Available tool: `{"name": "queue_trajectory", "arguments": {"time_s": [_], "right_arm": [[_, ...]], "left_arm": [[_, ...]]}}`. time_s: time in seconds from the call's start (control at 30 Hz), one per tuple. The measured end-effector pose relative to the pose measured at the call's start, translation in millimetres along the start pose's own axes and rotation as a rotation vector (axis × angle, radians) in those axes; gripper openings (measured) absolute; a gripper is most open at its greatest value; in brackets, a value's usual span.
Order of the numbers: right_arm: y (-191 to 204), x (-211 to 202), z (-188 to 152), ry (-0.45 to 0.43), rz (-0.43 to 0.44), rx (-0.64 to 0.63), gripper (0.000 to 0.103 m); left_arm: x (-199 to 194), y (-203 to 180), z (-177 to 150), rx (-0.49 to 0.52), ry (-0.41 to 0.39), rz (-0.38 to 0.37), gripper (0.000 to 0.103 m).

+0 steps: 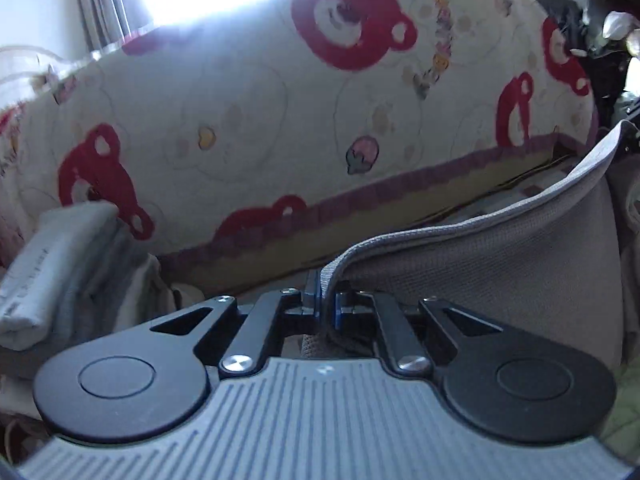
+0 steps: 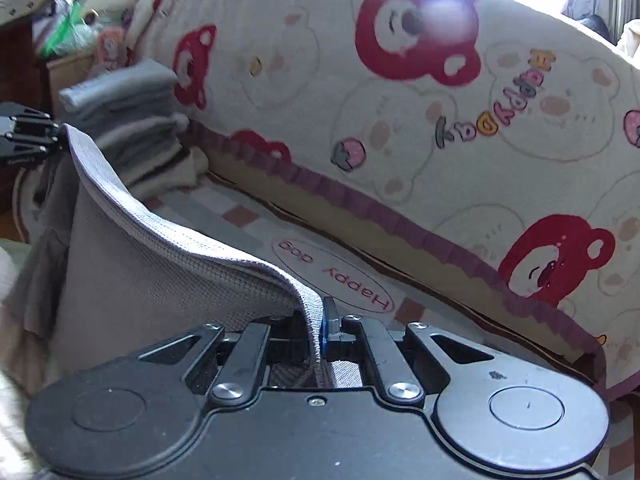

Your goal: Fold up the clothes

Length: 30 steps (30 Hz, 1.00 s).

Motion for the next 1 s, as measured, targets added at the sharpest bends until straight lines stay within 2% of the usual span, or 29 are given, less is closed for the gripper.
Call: {"name": "queue_trajectory", "arguments": {"time_s": [0.1, 0.17, 0.3, 0.4, 0.53, 0.63, 0.7, 0.83, 0.9, 1.0], "right_arm": [[-43.8, 80.8, 12.3, 0.068, -0.040, -0.012, 0.005], [-66.7, 127.8, 17.5, 0.105, -0.066, -0.017, 0.005], [-71.1, 198.4, -5.2, 0.198, -0.123, -0.052, 0.006], [-56.7, 216.9, -21.5, 0.236, -0.129, -0.070, 0.006], [-38.0, 208.0, -27.4, 0.240, -0.126, -0.052, 0.006], [-29.3, 183.8, -18.9, 0.207, -0.121, -0.003, 0.006], [-23.5, 167.7, -13.1, 0.185, -0.118, 0.029, 0.006], [3.6, 139.3, -9.0, 0.122, -0.075, 0.100, 0.006], [31.8, 141.9, -25.6, 0.148, -0.068, 0.101, 0.006], [70.3, 152.9, -54.6, 0.203, -0.070, 0.065, 0.006]], "left_arm": [[99.0, 10.0, 20.3, 0.127, 0.032, 0.078, 0.006], [152.9, 22.6, 29.4, 0.172, 0.067, 0.100, 0.006], [227.4, 30.5, -13.2, 0.199, 0.140, 0.054, 0.006], [246.2, 32.4, -48.0, 0.234, 0.139, 0.031, 0.006], [235.6, 32.6, -56.7, 0.273, 0.092, -0.001, 0.006], [215.4, 42.2, -46.5, 0.243, 0.034, -0.040, 0.007], [197.7, 48.7, -48.5, 0.179, 0.012, -0.076, 0.007], [179.9, 61.7, -74.5, 0.146, 0.051, -0.095, 0.007], [173.8, 64.2, -92.6, 0.142, 0.097, -0.106, 0.007], [157.7, 59.8, -104.9, 0.166, 0.110, -0.097, 0.007]]}}
Point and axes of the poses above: each gripper's, at about its wrist camera, not at the fingertips, and x roughly the way its jaws point, y to its left, z to its top, the point moved 9 cm from there along x, roughly the way its jaws point, and after that the axes turned 15 degrees about -x, right-handed, at the moved point
